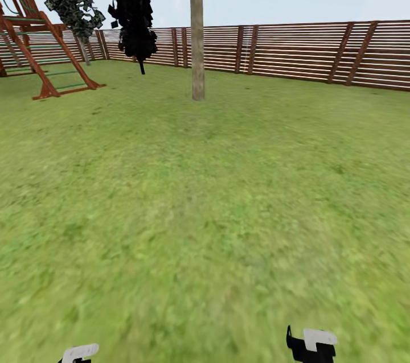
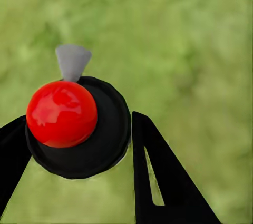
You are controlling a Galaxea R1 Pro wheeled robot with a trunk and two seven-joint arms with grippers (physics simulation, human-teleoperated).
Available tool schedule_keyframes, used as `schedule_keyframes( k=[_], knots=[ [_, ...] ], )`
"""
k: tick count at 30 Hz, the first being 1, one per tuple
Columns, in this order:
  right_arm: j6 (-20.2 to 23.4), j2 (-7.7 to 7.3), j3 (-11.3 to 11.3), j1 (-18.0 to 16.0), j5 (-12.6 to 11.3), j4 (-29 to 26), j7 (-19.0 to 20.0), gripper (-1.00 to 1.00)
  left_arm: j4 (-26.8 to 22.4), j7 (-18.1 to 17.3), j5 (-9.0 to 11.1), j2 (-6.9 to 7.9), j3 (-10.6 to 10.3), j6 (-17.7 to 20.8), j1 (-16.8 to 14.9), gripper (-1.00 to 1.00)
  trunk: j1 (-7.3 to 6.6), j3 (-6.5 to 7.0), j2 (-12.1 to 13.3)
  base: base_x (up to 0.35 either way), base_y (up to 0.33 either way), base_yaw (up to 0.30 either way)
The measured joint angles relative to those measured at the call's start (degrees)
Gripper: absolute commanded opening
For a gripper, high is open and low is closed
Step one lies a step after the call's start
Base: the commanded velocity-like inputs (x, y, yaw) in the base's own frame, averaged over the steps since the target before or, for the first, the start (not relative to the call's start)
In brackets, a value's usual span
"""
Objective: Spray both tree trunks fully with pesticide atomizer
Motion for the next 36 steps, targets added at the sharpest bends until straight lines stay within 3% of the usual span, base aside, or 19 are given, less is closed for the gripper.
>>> schedule_keyframes(
  k=[36],
  knots=[
    [0.0, 0.0, 0.0, 0.0, 0.0, 0.0, 0.0, 1.0, -0.1, 0.0, 0.0, 0.0, 0.0, 0.0, 0.0, -1.0, 0.0, 0.0, 0.0, 0.338, 0.0, 0.0]
  ],
)
